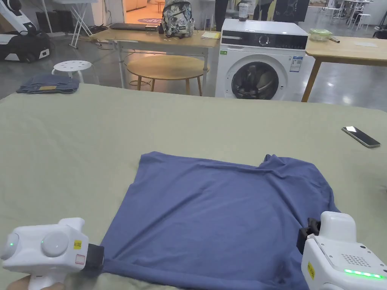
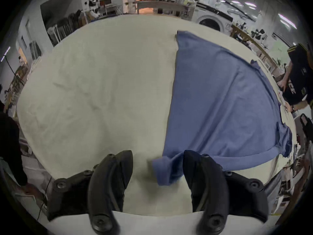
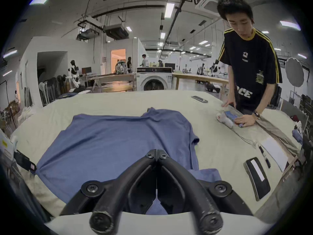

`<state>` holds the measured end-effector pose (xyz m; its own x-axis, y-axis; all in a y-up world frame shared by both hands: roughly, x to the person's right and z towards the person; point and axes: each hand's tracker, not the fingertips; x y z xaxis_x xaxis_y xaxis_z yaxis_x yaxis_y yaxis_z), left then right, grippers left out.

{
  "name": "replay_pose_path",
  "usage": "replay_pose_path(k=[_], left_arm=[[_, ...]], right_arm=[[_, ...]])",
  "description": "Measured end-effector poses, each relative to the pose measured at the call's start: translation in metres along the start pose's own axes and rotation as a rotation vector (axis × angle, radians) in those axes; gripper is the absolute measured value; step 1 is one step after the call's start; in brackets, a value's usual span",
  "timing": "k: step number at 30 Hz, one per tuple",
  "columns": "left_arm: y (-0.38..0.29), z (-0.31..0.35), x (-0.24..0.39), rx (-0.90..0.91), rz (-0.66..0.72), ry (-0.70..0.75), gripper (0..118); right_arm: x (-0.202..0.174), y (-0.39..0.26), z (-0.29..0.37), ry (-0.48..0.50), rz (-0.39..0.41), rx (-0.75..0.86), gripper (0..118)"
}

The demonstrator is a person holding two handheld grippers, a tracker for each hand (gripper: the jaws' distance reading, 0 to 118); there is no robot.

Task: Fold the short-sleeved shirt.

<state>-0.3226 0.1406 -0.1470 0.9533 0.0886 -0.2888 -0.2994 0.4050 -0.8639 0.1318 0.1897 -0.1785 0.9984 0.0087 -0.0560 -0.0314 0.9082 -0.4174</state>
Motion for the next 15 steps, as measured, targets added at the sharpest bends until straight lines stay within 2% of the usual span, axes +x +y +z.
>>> replay_pose_path(k=[3, 6, 7, 8, 11, 15], left_arm=[[-0.005, -0.004, 0.010, 0.000, -0.029, 0.034, 57], [-0.009, 0.001, 0.020, 0.019, -0.082, 0.072, 28], [-0.010, 0.002, 0.024, 0.024, -0.105, 0.072, 12], [-0.010, 0.003, 0.026, 0.029, -0.108, 0.061, 3], [-0.010, 0.006, 0.028, 0.025, -0.117, 0.013, 1], [-0.010, 0.010, 0.026, 0.029, -0.159, 0.027, 1]], right_arm=[[0.002, -0.004, 0.001, -0.004, -0.001, -0.018, 0], [0.005, -0.007, 0.000, -0.009, -0.001, -0.031, 0], [0.007, -0.009, 0.000, -0.012, -0.004, -0.035, 0], [0.008, -0.010, 0.000, -0.013, -0.005, -0.039, 0], [0.016, -0.012, 0.001, -0.019, -0.003, -0.056, 0], [0.036, -0.012, 0.009, -0.036, -0.006, -0.128, 0]])
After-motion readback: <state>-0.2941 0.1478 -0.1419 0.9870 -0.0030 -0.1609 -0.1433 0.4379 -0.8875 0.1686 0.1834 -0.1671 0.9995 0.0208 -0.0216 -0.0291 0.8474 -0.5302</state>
